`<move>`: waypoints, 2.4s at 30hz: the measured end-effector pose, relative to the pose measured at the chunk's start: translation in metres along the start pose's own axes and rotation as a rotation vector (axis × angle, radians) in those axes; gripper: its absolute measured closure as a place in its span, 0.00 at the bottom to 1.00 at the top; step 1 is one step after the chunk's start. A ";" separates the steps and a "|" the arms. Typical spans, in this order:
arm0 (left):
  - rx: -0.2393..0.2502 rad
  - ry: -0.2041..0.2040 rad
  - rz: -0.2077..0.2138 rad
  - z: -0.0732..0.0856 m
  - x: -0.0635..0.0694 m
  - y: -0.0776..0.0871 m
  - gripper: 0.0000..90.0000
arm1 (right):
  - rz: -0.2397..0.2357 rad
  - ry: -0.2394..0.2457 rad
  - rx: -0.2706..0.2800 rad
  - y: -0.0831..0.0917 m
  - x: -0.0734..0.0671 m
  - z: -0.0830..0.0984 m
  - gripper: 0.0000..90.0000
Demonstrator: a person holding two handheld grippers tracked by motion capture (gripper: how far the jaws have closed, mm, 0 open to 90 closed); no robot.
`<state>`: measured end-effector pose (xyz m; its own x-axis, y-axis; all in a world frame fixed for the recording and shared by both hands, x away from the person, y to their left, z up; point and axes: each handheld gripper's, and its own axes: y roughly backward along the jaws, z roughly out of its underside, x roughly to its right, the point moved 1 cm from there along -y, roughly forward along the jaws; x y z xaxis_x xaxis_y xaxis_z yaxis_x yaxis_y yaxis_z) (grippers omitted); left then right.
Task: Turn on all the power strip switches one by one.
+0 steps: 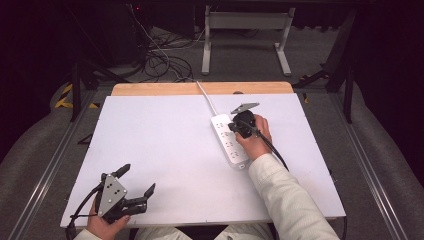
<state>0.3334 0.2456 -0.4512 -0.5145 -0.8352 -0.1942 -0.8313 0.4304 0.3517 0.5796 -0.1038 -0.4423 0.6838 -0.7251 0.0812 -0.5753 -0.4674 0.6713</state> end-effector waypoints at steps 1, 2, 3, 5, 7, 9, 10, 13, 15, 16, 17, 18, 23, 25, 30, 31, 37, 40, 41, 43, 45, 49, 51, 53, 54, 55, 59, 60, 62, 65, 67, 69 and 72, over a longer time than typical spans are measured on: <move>0.000 -0.005 -0.003 0.000 0.000 -0.001 0.11 | -0.004 -0.002 0.015 0.002 0.000 -0.002 1.00; -0.002 0.002 0.000 0.000 0.000 -0.001 0.11 | -0.013 -0.008 0.019 0.004 0.000 -0.005 1.00; -0.003 -0.005 -0.002 0.000 0.000 -0.001 0.11 | -0.016 -0.010 0.024 0.005 0.001 -0.006 1.00; -0.001 -0.004 -0.002 0.000 0.001 0.000 0.11 | -0.014 -0.011 0.032 0.008 0.002 -0.008 1.00; -0.002 0.000 0.001 0.000 0.001 0.000 0.11 | -0.017 -0.016 0.038 0.010 0.003 -0.009 1.00; -0.001 -0.002 0.000 0.000 0.001 0.000 0.11 | -0.015 -0.020 0.049 0.012 0.004 -0.010 1.00; -0.001 0.001 0.001 0.000 0.001 0.000 0.11 | -0.015 -0.022 0.050 0.012 0.004 -0.010 1.00; -0.001 0.000 0.001 0.000 0.000 0.000 0.11 | -0.017 -0.021 0.050 0.012 0.005 -0.012 1.00; 0.000 -0.001 0.001 0.000 0.000 0.000 0.11 | -0.018 -0.019 0.052 0.012 0.005 -0.014 1.00; 0.000 -0.001 0.000 0.000 0.000 0.000 0.11 | -0.016 -0.017 0.049 0.011 0.005 -0.015 1.00; -0.001 -0.001 0.001 0.000 0.000 0.000 0.11 | -0.015 -0.016 0.054 0.010 0.004 -0.016 1.00; -0.001 -0.002 0.001 0.000 0.000 0.000 0.11 | -0.014 -0.012 0.053 0.010 0.004 -0.017 1.00; -0.002 -0.002 0.001 0.000 0.000 0.000 0.11 | -0.017 -0.023 0.059 0.004 0.007 -0.021 1.00; -0.001 -0.003 0.001 0.000 0.000 0.000 0.11 | -0.022 -0.033 0.061 0.000 0.009 -0.021 1.00; 0.001 -0.002 0.001 0.000 0.000 0.001 0.11 | -0.032 -0.062 0.053 -0.011 0.012 -0.018 1.00; 0.001 -0.002 0.002 0.000 0.000 0.001 0.11 | -0.025 -0.057 0.048 -0.013 0.012 -0.017 1.00; 0.002 -0.003 0.001 0.000 0.000 0.001 0.11 | -0.002 -0.072 0.051 -0.022 0.014 -0.015 1.00; 0.001 -0.003 0.002 0.000 0.000 0.001 0.11 | 0.008 -0.069 0.042 -0.026 0.015 -0.013 1.00; 0.002 -0.003 0.001 0.000 0.000 0.001 0.11 | 0.009 -0.070 0.041 -0.027 0.015 -0.013 1.00; 0.001 -0.003 0.002 0.000 0.000 0.001 0.11 | 0.011 -0.070 0.039 -0.029 0.016 -0.012 1.00; 0.001 -0.003 0.002 0.000 0.000 0.001 0.11 | 0.012 -0.066 0.035 -0.031 0.016 -0.012 1.00; -0.001 -0.001 0.005 0.001 0.000 0.000 0.11 | 0.010 -0.065 0.028 -0.033 0.014 -0.010 1.00; 0.000 -0.003 0.003 0.000 0.000 0.001 0.11 | 0.009 -0.062 0.024 -0.035 0.013 -0.010 1.00; 0.000 -0.003 0.003 0.001 0.000 0.001 0.11 | 0.013 -0.060 0.021 -0.036 0.013 -0.009 1.00; 0.000 -0.002 0.003 0.001 0.000 0.001 0.11 | 0.013 -0.059 0.018 -0.036 0.012 -0.009 1.00; 0.000 -0.002 0.004 0.001 0.000 0.001 0.11 | 0.015 -0.058 0.017 -0.037 0.013 -0.009 1.00; 0.000 -0.002 0.004 0.001 0.000 0.001 0.11 | 0.023 -0.060 0.004 -0.038 0.014 -0.008 1.00; 0.000 -0.002 0.004 0.001 0.000 0.001 0.11 | 0.023 -0.061 0.003 -0.038 0.014 -0.007 1.00; -0.002 -0.002 0.006 0.001 0.000 0.000 0.11 | 0.026 -0.061 0.003 -0.038 0.014 -0.007 1.00; -0.003 -0.004 0.007 0.001 0.000 0.000 0.11 | 0.038 -0.047 -0.001 -0.038 0.012 -0.008 1.00; -0.003 -0.003 0.007 0.001 0.001 0.000 0.11 | 0.046 -0.042 0.001 -0.039 0.011 -0.008 1.00; -0.002 -0.002 0.007 0.001 0.001 0.000 0.11 | 0.051 -0.041 0.001 -0.039 0.011 -0.008 1.00; -0.001 -0.005 0.004 0.000 0.000 0.000 0.11 | 0.055 -0.038 -0.004 -0.039 0.010 -0.008 1.00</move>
<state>0.3329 0.2456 -0.4516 -0.5193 -0.8316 -0.1971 -0.8289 0.4339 0.3530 0.6127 -0.0890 -0.4619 0.6337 -0.7683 0.0902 -0.6098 -0.4243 0.6694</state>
